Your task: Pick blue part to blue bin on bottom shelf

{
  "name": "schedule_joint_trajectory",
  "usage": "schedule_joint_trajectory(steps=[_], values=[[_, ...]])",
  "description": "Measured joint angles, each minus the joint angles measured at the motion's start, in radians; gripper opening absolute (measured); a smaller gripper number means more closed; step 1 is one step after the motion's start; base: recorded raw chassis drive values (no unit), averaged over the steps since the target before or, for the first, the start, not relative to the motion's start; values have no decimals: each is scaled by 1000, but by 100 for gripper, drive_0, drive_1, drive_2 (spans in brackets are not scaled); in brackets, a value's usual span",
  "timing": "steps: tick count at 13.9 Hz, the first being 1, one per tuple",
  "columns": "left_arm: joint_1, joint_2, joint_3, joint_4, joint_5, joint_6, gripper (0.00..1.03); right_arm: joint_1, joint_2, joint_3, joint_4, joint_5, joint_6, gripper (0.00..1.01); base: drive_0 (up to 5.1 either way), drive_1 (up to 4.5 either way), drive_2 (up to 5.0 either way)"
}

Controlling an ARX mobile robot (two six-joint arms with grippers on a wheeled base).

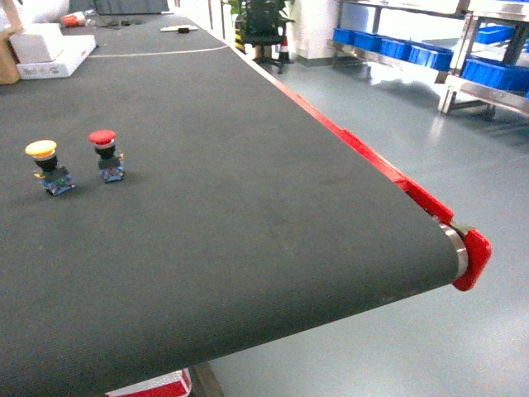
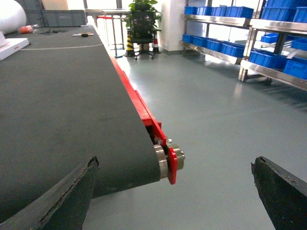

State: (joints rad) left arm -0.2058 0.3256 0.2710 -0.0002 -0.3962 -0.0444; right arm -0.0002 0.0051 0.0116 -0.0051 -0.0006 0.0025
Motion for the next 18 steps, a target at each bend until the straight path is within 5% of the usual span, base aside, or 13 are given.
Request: schedule_joint_trajectory(steps=[18], values=[[0,0,0,0,1,0,44,0,0,0,0,0,0,98,-160,-160,-160]])
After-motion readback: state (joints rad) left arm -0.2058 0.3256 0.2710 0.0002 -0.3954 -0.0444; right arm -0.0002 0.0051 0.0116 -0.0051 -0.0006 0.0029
